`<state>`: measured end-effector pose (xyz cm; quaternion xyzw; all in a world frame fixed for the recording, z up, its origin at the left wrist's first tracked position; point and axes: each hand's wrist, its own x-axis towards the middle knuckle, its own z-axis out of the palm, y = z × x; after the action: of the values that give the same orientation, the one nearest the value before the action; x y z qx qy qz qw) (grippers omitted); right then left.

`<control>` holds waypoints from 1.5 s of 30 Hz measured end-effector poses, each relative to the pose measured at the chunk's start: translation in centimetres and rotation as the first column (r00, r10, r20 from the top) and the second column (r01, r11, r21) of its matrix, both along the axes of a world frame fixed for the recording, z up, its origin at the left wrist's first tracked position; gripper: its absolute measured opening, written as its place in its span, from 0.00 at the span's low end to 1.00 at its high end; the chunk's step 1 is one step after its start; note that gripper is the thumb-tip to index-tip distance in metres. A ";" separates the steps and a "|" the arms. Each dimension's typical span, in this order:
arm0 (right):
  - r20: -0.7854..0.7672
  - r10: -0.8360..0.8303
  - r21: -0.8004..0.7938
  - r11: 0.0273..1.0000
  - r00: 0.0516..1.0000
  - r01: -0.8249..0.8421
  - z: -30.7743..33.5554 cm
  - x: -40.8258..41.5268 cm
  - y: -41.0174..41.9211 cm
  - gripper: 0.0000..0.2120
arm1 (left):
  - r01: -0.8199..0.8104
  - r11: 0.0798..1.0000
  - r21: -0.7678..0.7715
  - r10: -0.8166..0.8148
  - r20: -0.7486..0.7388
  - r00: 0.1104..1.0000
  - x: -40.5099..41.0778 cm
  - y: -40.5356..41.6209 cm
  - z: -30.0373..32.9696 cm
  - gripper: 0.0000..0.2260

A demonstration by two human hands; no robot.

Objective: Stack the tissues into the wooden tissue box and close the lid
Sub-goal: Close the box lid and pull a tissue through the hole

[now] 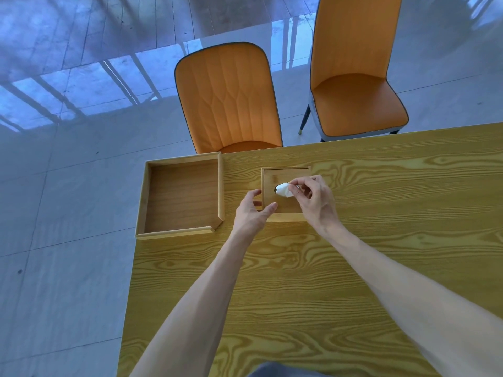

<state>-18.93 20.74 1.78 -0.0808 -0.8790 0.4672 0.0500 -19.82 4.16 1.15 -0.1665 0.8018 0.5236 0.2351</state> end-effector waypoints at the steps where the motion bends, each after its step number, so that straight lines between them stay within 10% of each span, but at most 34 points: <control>1: -0.009 -0.004 -0.033 0.999 1.000 0.004 0.0 0.1 0.1 0.07 | 0.002 1.000 0.000 -0.002 -0.001 1.000 0.0 0.0 0.0 0.30; 19: -0.047 0.066 -0.271 0.959 0.997 -0.076 -0.3 0.4 1.3 0.03 | -0.002 1.000 -0.002 0.002 0.004 1.000 -0.1 0.0 0.0 0.30; 24: -0.015 0.069 -0.093 0.993 0.998 -0.070 0.4 0.2 1.2 0.19 | -0.004 1.000 -0.010 0.004 0.010 1.000 0.0 0.1 0.1 0.30; 29: 0.021 -0.005 0.102 0.995 1.000 0.002 1.1 -0.8 -0.1 0.13 | 0.002 1.000 -0.016 -0.002 0.001 1.000 0.0 0.2 0.2 0.29; 37: 0.025 -0.079 -0.232 0.969 0.997 0.083 0.7 -0.3 -0.4 0.11 | 0.003 1.000 -0.008 -0.003 -0.002 1.000 0.0 0.1 0.1 0.29; 45: 0.052 -0.013 -0.246 0.969 0.999 0.025 1.6 0.0 0.3 0.17 | 0.019 0.999 -0.038 -0.018 0.010 1.000 -0.1 0.1 0.7 0.29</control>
<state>-18.89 21.04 3.43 -0.1064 -0.8145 0.5700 0.0221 -19.92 4.29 1.80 -0.1660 0.8120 0.5052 0.2406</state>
